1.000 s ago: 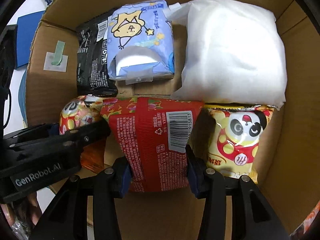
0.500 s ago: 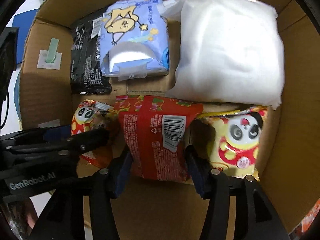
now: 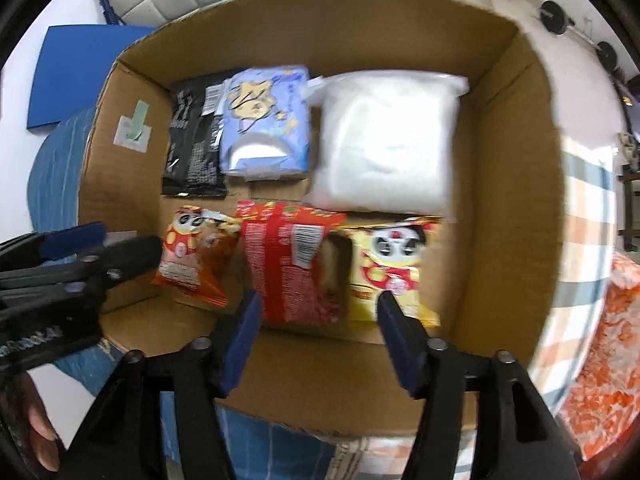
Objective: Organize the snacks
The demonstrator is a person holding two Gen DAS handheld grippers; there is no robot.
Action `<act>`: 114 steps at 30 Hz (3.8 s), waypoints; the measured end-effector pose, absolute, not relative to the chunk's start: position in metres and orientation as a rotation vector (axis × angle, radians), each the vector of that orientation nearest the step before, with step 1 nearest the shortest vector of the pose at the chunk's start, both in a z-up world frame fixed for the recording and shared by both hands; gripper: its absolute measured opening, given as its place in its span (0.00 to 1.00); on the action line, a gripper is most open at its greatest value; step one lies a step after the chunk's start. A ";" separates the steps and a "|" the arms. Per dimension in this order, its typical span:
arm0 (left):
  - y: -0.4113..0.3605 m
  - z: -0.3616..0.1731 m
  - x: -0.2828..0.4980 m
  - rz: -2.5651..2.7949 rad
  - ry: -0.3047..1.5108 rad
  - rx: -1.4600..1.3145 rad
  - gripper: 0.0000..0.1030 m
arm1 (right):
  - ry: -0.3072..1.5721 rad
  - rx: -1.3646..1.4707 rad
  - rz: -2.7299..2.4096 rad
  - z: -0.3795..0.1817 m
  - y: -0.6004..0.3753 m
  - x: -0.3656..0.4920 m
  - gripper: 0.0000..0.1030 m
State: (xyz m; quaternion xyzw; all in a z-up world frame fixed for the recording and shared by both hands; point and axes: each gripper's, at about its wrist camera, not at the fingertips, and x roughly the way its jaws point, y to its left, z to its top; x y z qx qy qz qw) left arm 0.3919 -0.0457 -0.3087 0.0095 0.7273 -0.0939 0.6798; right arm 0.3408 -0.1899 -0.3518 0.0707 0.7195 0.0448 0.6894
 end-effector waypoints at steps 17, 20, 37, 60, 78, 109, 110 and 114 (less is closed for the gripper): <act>-0.055 -0.287 0.387 -0.185 1.516 0.061 0.96 | 1.585 0.209 -0.029 -0.331 -0.234 0.325 1.00; -0.056 -0.272 0.379 -0.178 1.463 0.087 0.96 | 1.553 0.216 -0.033 -0.314 -0.242 0.318 1.00; -0.042 -0.125 0.253 -0.169 1.184 0.102 0.96 | 1.293 0.200 -0.012 -0.157 -0.260 0.213 1.00; -0.032 -0.026 0.155 -0.178 1.059 0.072 0.96 | 1.137 0.142 0.062 -0.016 -0.240 0.086 1.00; -0.036 -0.007 0.144 -0.164 0.979 0.077 0.96 | 1.032 0.138 -0.037 0.017 -0.256 0.084 1.00; -0.030 -0.007 0.147 -0.114 0.960 0.059 1.00 | 1.015 0.115 -0.035 0.026 -0.251 0.094 1.00; -0.030 -0.007 0.147 -0.112 0.961 0.058 1.00 | 1.017 0.115 -0.036 0.026 -0.251 0.094 1.00; -0.029 -0.007 0.148 -0.104 0.955 0.059 1.00 | 1.021 0.110 -0.024 0.025 -0.249 0.096 1.00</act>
